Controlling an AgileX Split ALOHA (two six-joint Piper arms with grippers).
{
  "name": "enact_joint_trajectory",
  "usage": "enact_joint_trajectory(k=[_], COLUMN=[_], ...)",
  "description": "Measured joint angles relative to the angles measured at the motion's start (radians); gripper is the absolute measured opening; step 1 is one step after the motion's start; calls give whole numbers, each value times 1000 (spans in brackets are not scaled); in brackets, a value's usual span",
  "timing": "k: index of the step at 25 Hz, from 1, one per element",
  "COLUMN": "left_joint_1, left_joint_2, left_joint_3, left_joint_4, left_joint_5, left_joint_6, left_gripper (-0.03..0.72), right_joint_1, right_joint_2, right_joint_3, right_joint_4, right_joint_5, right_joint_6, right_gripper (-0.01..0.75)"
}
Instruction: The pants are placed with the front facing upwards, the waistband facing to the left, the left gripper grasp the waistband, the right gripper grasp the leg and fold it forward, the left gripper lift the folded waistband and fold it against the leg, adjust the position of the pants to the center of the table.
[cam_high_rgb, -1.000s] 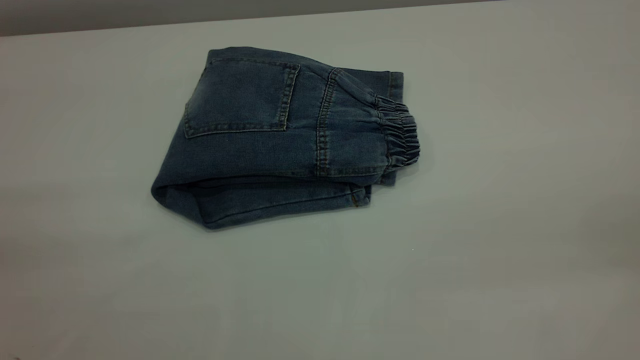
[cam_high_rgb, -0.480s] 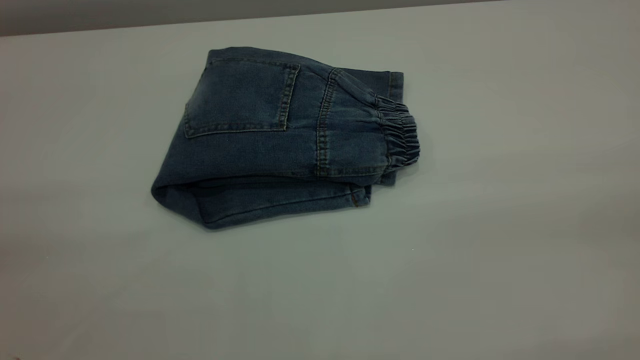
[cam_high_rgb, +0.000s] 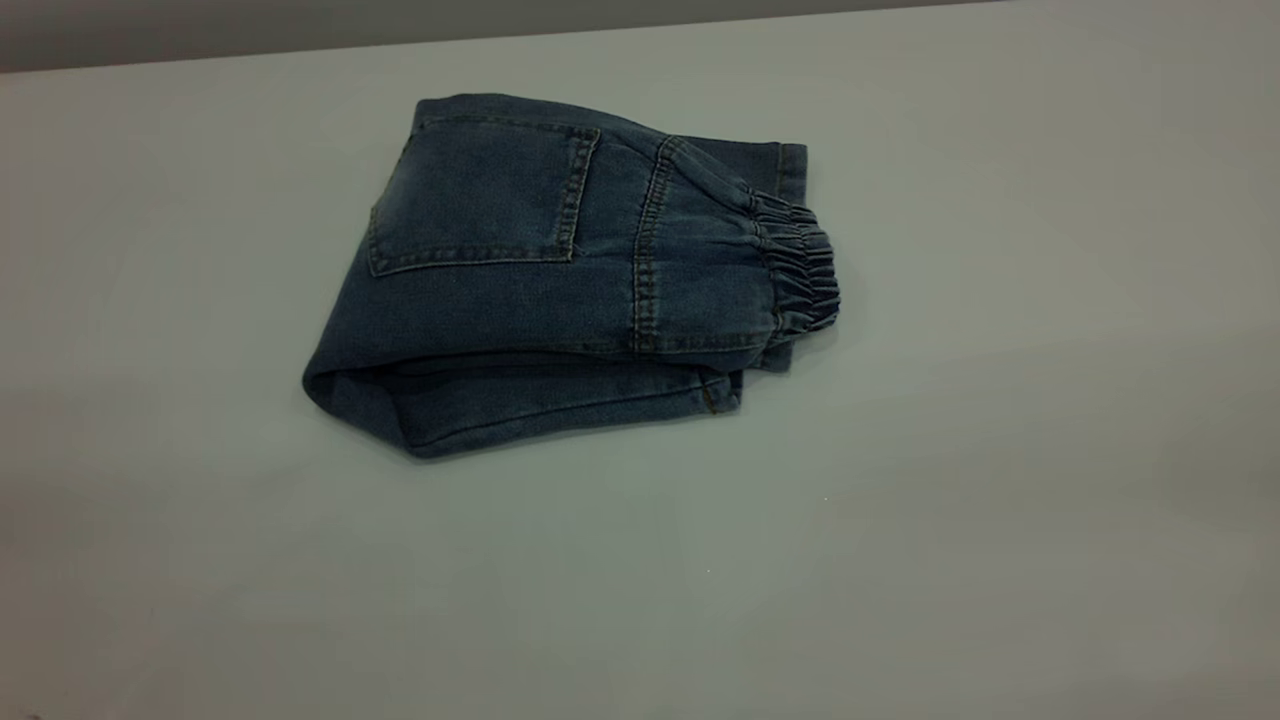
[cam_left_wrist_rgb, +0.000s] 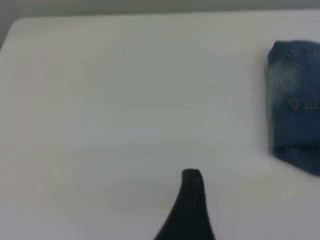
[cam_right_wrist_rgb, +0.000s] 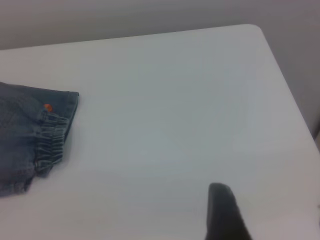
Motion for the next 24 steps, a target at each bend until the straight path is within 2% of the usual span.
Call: enact_joint_trajectory(k=[6,24], left_joint_1=[30,31], left_joint_2=[1,1], left_joint_3=[0,0], left_joint_4=[-1,-1], left_joint_5=[-3,-4], left_joint_6=[0,0], left_gripper=[582,582], right_joint_1=[0,1], right_joint_2=[1,1], right_joint_3=[0,0], right_joint_4=[0,0], right_joint_5=[0,0], right_joint_6=[0,0], right_gripper=[336,336])
